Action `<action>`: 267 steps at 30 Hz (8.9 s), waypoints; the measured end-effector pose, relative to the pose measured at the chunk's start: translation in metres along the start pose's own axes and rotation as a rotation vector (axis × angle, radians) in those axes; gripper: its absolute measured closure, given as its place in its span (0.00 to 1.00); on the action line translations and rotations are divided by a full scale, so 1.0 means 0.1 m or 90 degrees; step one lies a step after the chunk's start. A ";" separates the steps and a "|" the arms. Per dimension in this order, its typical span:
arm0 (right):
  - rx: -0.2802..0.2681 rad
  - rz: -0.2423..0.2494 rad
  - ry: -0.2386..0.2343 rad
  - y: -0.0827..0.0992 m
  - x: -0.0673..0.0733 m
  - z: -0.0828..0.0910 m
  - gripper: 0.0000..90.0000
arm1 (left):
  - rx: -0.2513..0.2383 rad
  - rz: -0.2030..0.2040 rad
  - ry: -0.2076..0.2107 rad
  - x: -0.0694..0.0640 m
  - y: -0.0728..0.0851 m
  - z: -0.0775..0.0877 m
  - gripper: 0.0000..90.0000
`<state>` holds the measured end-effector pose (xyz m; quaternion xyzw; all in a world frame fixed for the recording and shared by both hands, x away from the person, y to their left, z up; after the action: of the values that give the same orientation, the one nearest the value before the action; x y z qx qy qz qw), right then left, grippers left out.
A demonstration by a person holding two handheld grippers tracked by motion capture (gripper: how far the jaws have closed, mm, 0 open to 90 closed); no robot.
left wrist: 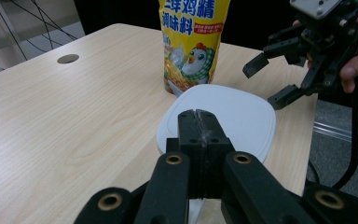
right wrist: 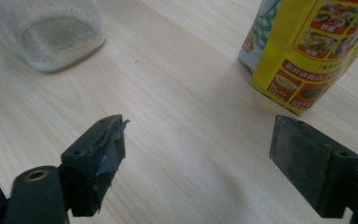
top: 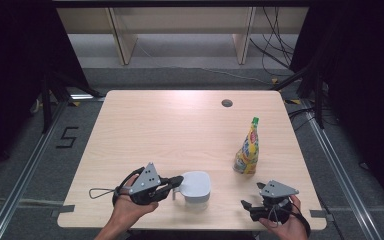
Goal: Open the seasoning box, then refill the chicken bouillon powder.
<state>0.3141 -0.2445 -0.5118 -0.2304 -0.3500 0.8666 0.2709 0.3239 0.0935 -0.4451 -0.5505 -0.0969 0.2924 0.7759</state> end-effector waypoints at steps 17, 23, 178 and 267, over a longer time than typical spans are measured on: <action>-0.128 0.041 0.001 -0.23 0.10 0.12 0.61 | -0.013 0.028 0.004 0.03 0.08 -0.04 0.99; -0.168 0.050 -0.029 -0.37 0.22 0.13 0.71 | -0.013 0.040 0.006 0.04 0.09 -0.03 0.99; -0.084 -0.110 0.179 -0.20 -0.35 -0.12 0.19 | 0.104 0.088 -0.073 0.23 0.86 0.28 0.32; -0.176 -0.174 0.208 -0.34 -0.56 -0.66 0.19 | 0.110 0.083 -0.048 0.20 0.86 0.25 0.32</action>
<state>0.4050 -0.2276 -0.5178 -0.3527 -0.4446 0.7171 0.4046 0.2988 0.1441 -0.5171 -0.4753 -0.0646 0.3705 0.7954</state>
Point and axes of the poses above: each handheld gripper's, and its own axes: z roughly backward along the jaws, y roughly out of its underside, x roughly to its left, the point moved 3 cm from there along -z, roughly forward along the jaws, and after that the axes turned 11 degrees about z, right-handed, at the moved point
